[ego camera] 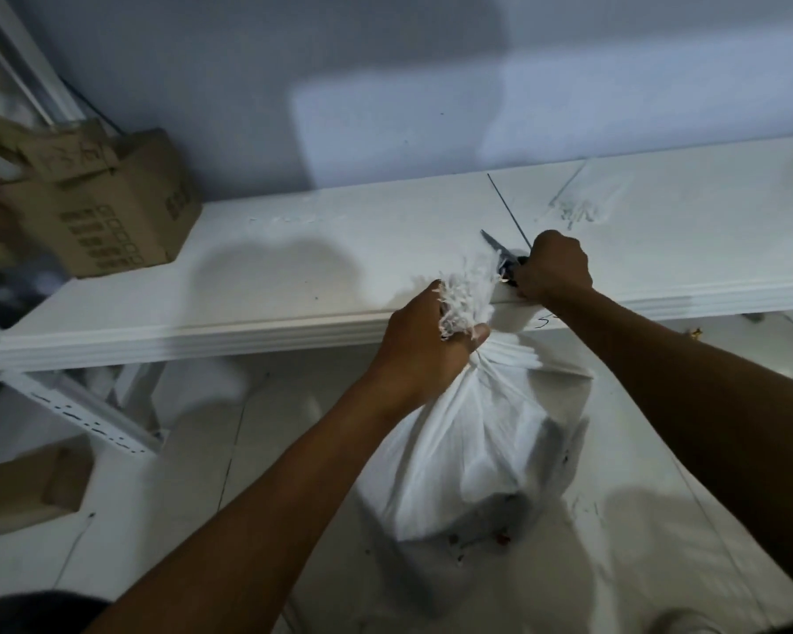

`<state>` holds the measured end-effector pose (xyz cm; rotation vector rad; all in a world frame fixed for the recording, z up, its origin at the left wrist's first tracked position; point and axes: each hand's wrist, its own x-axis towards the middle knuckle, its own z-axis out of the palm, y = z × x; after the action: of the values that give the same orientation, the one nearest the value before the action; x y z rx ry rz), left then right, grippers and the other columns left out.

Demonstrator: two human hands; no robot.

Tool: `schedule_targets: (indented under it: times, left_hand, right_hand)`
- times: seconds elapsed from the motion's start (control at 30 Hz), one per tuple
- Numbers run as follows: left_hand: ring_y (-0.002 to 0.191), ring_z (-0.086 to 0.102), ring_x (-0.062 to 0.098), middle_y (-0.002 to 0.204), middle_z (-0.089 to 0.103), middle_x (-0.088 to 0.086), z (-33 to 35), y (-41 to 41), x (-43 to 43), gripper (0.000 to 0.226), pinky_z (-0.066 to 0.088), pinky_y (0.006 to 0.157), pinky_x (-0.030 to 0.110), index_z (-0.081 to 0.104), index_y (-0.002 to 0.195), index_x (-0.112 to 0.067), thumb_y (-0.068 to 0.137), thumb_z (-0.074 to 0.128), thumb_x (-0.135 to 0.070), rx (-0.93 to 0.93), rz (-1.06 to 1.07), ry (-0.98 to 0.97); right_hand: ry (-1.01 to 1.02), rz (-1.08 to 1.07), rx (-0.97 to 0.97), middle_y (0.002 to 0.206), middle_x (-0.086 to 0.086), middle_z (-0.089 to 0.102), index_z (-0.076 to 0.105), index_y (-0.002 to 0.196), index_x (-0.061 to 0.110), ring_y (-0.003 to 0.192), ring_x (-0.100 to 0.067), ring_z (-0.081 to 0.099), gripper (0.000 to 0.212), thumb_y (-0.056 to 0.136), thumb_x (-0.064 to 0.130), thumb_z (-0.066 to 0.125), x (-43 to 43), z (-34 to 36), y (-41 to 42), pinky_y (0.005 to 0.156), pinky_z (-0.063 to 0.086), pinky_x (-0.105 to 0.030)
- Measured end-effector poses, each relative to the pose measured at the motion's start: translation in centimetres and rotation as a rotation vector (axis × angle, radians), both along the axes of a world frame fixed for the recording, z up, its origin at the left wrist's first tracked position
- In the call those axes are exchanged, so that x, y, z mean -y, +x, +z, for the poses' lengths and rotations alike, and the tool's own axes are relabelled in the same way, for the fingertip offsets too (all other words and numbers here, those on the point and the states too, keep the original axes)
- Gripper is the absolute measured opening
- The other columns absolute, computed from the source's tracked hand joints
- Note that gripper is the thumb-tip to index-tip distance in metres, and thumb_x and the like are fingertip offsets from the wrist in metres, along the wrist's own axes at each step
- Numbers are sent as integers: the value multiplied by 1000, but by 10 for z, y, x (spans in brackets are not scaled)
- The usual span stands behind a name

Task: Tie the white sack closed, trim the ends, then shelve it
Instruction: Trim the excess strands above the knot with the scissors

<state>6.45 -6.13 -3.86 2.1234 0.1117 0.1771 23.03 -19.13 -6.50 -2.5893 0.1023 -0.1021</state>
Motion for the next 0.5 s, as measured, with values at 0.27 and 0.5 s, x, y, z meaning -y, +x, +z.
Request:
schedule_targets:
  times: [0.27, 0.5]
  left_hand:
    - [90, 72, 14, 95, 79, 5, 4, -21, -24, 24, 53, 90, 34, 75, 94, -7, 79, 79, -26, -149, 42, -273]
    - [87, 73, 35, 91, 75, 26, 30, -46, -38, 62, 56, 87, 56, 69, 84, 5, 59, 83, -51, -65, 163, -377]
  right_hand:
    - [30, 165, -68, 87, -16, 71, 46, 71, 6, 85, -32, 69, 24, 86, 9, 64, 1, 13, -29, 53, 45, -25]
    - [673, 207, -66, 73, -14, 63, 64, 83, 1, 41, -6, 58, 44, 94, 42, 54, 7, 72, -93, 55, 48, -26]
